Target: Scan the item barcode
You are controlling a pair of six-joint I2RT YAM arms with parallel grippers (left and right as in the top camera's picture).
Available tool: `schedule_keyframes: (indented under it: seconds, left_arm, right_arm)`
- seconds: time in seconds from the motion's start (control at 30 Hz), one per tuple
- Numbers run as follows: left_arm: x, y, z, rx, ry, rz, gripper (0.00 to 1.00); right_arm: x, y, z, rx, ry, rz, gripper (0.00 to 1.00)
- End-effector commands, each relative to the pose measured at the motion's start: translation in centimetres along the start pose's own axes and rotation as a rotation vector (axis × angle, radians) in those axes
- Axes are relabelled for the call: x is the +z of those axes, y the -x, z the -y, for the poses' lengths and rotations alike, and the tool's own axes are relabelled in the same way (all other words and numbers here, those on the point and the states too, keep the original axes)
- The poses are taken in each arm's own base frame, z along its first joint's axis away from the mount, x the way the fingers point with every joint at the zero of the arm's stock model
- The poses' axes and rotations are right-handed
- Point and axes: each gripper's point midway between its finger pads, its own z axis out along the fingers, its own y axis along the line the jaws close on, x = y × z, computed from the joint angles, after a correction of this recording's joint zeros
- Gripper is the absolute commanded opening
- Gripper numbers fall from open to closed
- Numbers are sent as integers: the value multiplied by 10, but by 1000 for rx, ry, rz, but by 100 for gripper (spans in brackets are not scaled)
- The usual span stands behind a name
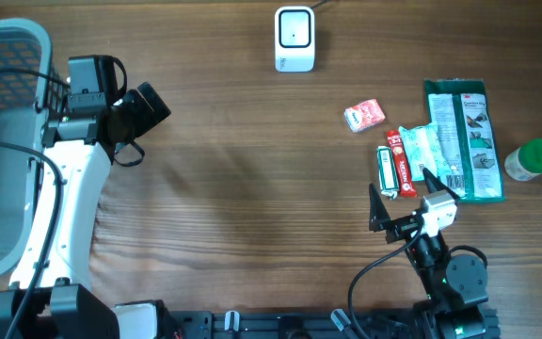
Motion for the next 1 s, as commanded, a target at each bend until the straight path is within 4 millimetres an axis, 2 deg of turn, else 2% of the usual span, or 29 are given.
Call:
schedule_keyframes:
  seconds: [0.0,0.13,0.23,0.33,0.47,0.6,0.73,0.77,0.87,0.97]
  left_arm:
    - [-5,5,0,-2,1,21,100]
    - [-14,8,1,-2,-13,44,100]
    - [-40,16,6,-3,-52,108,100]
    - [-86,25,11,-4,-120,219,100]
    - [-163,29,14,-5,-232,404,100]
    - [-234,20,8,-6,-335,573,100]
    - [-286,4,-1,-8,-415,704,100]
    - [-295,1,-4,-8,-430,728,100]
    - [-304,-5,-9,-2,-431,752,100]
    - [-296,-20,-26,23,-364,751,100]
  right_arm:
    - [-1,2,-2,-13,15,11,100]
    - [-1,2,-2,-13,15,11,100]
    - [-1,2,-2,-13,15,11,100]
    - [-1,2,-3,-13,16,11,100]
    - [-1,2,-2,-13,15,11,100]
    - [-1,2,-2,-13,15,11,100]
    - [-1,2,-2,-13,15,11,100]
    - [-1,2,-2,-13,16,11,100]
    - [-1,2,-2,-13,15,11,100]
    - [-1,2,-2,-13,15,11,100]
